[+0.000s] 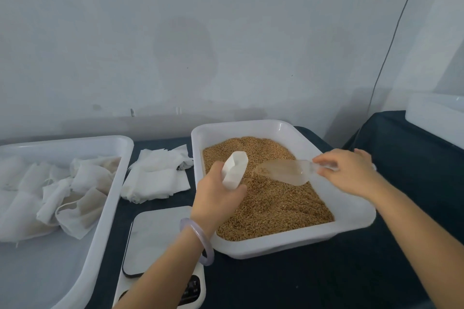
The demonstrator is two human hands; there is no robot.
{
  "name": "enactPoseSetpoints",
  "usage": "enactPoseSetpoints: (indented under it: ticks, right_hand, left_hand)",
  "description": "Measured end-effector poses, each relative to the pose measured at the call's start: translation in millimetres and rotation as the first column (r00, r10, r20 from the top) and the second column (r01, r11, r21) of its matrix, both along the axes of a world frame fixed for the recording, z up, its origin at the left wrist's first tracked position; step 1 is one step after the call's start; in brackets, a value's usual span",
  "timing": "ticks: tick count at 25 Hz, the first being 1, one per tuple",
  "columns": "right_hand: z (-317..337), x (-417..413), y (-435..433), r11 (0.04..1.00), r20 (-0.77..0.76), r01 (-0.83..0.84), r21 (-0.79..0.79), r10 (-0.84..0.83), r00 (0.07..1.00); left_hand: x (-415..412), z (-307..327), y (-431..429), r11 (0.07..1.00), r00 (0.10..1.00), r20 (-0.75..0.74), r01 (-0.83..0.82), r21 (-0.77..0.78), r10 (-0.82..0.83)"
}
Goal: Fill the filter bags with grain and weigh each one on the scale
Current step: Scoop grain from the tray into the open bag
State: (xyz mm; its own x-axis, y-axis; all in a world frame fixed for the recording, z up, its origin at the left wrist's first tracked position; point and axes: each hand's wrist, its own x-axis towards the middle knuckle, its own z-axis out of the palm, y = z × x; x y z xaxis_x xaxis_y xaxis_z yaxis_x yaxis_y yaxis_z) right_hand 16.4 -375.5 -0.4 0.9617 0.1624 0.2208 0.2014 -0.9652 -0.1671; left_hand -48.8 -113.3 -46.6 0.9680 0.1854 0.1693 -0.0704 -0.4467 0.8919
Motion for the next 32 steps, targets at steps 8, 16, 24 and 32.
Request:
enactPoseSetpoints:
  ticks: [8,16,24,32]
  right_hand:
    - [86,-40,3,0.928,-0.005,-0.202,0.314,0.214,0.977]
    - [118,-37,39,0.955,0.184,-0.192,-0.227,0.236,0.954]
    - [130,-42,55,0.907,0.233,-0.203,-0.369,0.302,0.924]
    - [102,-22,36,0.969,0.065,-0.231,-0.090,0.238,0.969]
  left_hand:
    - [0,1,-3,0.994,1.000,-0.024,0.022,0.103,-0.020]
    - [-1,-1,-3,0.987,0.998,-0.024,0.055,0.154,-0.052]
    - [0,-2,-3,0.988,0.999,-0.010,0.043,0.148,-0.042]
    - [2,-1,-1,0.999,0.998,-0.048,0.045,0.027,-0.044]
